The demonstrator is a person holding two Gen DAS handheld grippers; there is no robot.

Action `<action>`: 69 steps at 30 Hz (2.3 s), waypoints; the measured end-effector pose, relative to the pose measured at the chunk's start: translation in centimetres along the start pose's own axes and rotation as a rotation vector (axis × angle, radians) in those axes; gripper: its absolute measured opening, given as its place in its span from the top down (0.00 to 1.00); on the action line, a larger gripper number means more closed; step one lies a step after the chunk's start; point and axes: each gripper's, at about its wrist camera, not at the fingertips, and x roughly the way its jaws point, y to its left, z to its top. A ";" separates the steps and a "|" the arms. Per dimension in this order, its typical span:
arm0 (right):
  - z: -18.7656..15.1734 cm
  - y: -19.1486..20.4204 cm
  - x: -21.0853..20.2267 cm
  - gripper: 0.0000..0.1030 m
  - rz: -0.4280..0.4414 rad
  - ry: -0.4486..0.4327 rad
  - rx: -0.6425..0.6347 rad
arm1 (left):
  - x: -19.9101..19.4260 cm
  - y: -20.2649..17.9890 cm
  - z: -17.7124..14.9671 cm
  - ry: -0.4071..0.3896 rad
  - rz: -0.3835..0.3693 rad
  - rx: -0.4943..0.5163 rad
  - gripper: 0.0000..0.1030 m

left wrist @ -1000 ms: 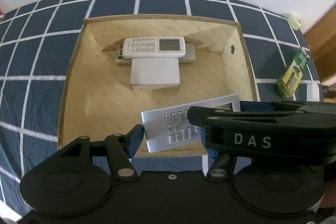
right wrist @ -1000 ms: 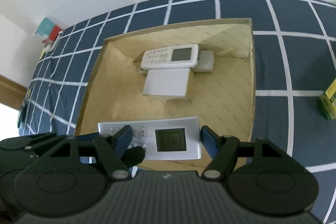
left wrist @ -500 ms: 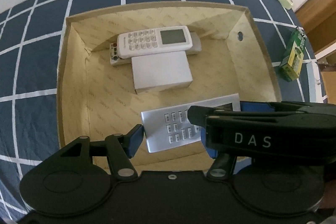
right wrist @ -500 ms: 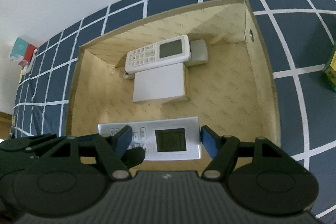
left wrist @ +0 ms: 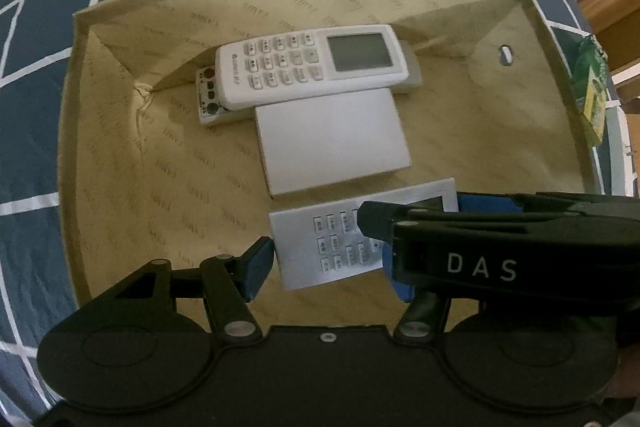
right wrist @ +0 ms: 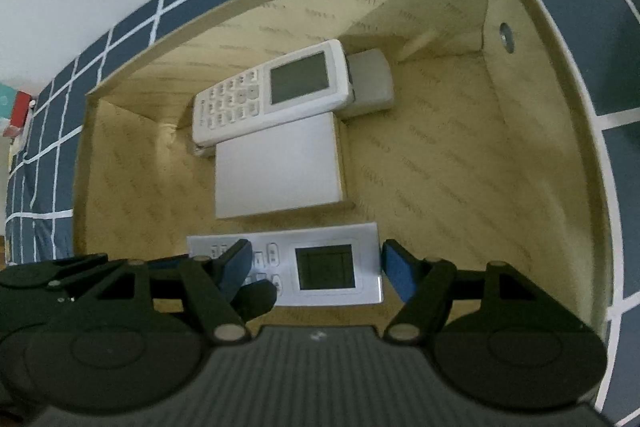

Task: Organize objects
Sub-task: 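Lower the handset with both grippers into the box beside the white pad, then open both grippers to release the handset and raise them out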

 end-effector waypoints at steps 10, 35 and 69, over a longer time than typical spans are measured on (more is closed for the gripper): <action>0.9 -0.2 2.4 0.31 -0.027 0.047 0.006 | 2.2 1.2 1.1 0.048 -0.028 -0.007 0.43; 1.2 -0.2 1.3 0.30 -0.034 0.030 -0.007 | -0.1 1.9 1.1 0.027 0.005 -0.050 0.30; -6.6 -2.5 -14.6 0.00 -0.048 -0.211 -0.058 | -11.0 -3.7 -7.4 -0.197 0.098 -0.121 0.00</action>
